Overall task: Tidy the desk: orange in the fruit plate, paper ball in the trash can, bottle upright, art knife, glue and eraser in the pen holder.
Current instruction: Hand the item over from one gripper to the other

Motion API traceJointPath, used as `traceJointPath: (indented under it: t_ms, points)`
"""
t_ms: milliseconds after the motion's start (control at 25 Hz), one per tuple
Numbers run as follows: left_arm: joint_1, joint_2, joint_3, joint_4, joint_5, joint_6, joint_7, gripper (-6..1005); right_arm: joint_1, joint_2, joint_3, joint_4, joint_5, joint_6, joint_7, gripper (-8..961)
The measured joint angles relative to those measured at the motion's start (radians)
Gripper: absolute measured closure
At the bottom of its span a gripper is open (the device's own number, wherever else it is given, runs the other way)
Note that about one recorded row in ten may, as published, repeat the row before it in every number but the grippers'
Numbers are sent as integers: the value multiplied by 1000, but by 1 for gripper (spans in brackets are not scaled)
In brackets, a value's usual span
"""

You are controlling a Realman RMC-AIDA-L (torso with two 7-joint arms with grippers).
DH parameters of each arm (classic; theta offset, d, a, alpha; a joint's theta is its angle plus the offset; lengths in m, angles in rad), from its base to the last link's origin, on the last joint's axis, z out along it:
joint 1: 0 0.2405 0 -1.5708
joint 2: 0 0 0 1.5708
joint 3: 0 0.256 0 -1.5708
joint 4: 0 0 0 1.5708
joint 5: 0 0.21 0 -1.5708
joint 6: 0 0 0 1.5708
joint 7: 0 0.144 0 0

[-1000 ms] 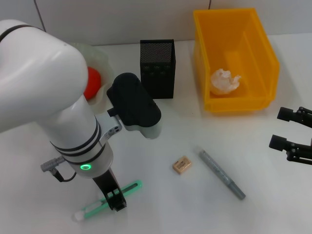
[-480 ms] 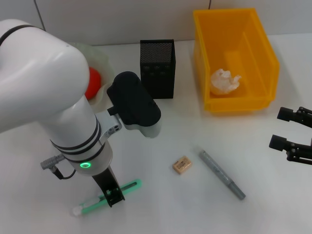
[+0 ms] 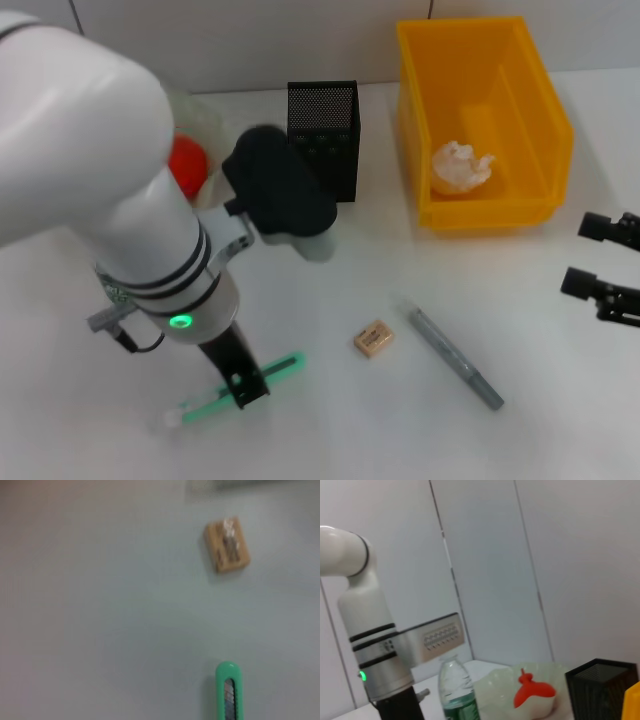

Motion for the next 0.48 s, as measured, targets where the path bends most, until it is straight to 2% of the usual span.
traceJointPath:
  t_ms: [200,240,280,400,440,480]
  points:
    - [-1,0,-73,109,-42,51,16,816,-1,0,47,-4,0,-5,1,168]
    - [-1,0,-127,156,-102,68,30,816,-3,-5,53,-6,0,-12,2,168]
    - [-1,0,-127,156,-102,68,30,816,-3,-5,53,-6,0,-12,2,168]
    - [-1,3,-220,196,-215,77,67,816,-6,-18,61,-2,1,-31,18,169]
    - [-1,5,-284,198,-278,76,99,816,-6,-24,82,0,4,-63,31,169]
    - [-1,5,-284,198,-278,76,99,816,-6,-24,82,0,4,-63,31,169]
